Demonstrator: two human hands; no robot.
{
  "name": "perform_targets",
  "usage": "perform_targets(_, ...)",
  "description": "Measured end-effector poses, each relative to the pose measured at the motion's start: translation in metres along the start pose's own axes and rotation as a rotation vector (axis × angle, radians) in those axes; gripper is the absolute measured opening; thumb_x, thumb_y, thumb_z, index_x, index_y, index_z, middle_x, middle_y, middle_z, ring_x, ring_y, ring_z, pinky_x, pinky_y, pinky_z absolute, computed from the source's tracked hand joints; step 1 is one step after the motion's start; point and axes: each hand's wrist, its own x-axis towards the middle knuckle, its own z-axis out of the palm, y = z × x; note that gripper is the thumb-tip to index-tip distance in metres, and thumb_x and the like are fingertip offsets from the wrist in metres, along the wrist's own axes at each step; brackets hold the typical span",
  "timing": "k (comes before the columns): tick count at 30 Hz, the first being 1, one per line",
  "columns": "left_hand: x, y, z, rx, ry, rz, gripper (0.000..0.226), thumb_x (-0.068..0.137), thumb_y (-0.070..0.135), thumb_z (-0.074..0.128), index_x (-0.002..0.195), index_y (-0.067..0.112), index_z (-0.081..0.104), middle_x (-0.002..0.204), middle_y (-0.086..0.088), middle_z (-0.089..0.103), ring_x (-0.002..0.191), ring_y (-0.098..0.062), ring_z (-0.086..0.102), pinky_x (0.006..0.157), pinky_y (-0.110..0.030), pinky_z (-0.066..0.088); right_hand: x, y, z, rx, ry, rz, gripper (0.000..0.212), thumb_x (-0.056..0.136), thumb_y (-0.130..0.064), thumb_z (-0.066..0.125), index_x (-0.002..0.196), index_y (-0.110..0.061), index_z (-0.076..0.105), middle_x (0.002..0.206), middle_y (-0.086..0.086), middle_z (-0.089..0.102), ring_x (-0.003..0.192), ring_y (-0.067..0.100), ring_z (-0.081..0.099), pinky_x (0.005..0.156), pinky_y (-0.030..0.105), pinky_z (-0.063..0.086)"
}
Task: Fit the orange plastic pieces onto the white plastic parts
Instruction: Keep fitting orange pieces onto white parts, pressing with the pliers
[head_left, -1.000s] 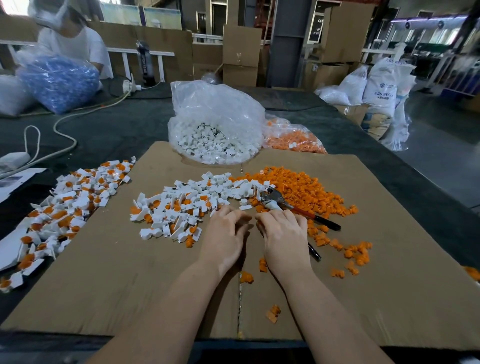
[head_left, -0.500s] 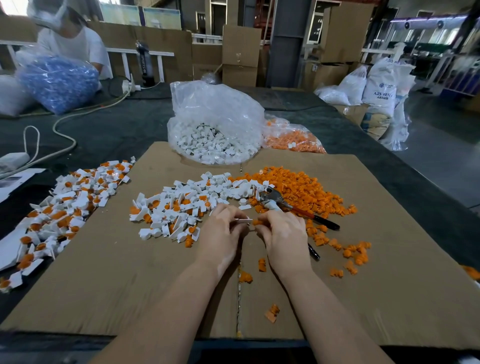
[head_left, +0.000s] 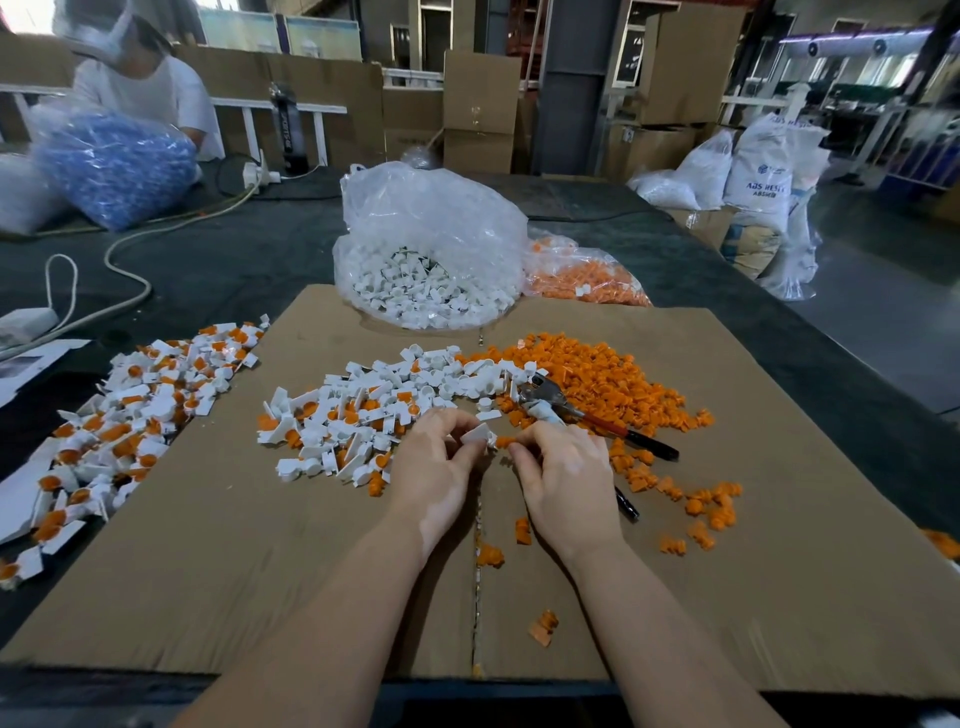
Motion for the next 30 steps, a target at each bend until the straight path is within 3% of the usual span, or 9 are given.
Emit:
perform_targets(10, -0.0004, -0.0023, 0.0001, -0.151, -0.028, -0.092, 0.004, 0.085, 0.022, 0.066, 0.088, 0.021, 0.065, 0.071, 0.004, 0.057, 0.067, -0.009, 0.05, 0.058, -0.012, 0.038, 0.0007, 0.0015, 0.0013, 0.055, -0.025, 0.017, 0.013, 0.088, -0.019, 0.061, 0.077, -0.011, 0.059, 0.071, 0.001, 0.058, 0.073, 0.02, 0.051, 0.073, 0.029, 0.026)
perform_targets(16, -0.0003, -0.0011, -0.0003, -0.137, -0.061, -0.084, 0.005, 0.087, 0.02, 0.063, 0.092, 0.022, 0.063, 0.078, 0.002, 0.064, 0.074, -0.008, 0.057, 0.063, -0.011, 0.041, 0.0005, 0.0012, 0.0013, 0.077, -0.024, 0.022, 0.015, 0.088, -0.018, 0.061, 0.075, -0.012, 0.057, 0.069, -0.001, 0.056, 0.071, 0.02, 0.05, 0.072, 0.029, 0.027)
perform_targets(19, -0.0011, -0.0002, -0.0009, -0.135, -0.078, -0.081, 0.007, 0.087, 0.02, 0.063, 0.094, 0.018, 0.064, 0.081, -0.001, 0.067, 0.078, -0.012, 0.06, 0.07, -0.021, 0.044, 0.0002, 0.0, 0.0006, 0.087, -0.025, 0.021, 0.017, 0.087, -0.017, 0.062, 0.072, -0.014, 0.055, 0.067, -0.001, 0.054, 0.069, 0.021, 0.051, 0.072, 0.03, 0.03)
perform_targets(25, -0.0035, 0.0017, -0.0025, -0.127, -0.129, -0.074, 0.004, 0.086, 0.017, 0.065, 0.089, 0.018, 0.063, 0.077, 0.001, 0.069, 0.072, -0.008, 0.063, 0.065, -0.014, 0.045, 0.0001, -0.0011, -0.0003, 0.109, -0.066, 0.026, 0.025, 0.087, -0.014, 0.061, 0.068, -0.018, 0.044, 0.064, -0.001, 0.05, 0.065, 0.021, 0.047, 0.074, 0.034, 0.034)
perform_targets(30, -0.0055, 0.0021, -0.004, -0.185, -0.193, -0.089, 0.007, 0.087, 0.011, 0.062, 0.086, 0.017, 0.06, 0.067, 0.003, 0.068, 0.059, 0.0, 0.062, 0.06, -0.01, 0.046, 0.0006, 0.0003, 0.0006, 0.122, -0.13, 0.018, 0.024, 0.088, -0.013, 0.058, 0.068, -0.013, 0.045, 0.064, 0.006, 0.053, 0.064, 0.023, 0.046, 0.075, 0.032, 0.032)
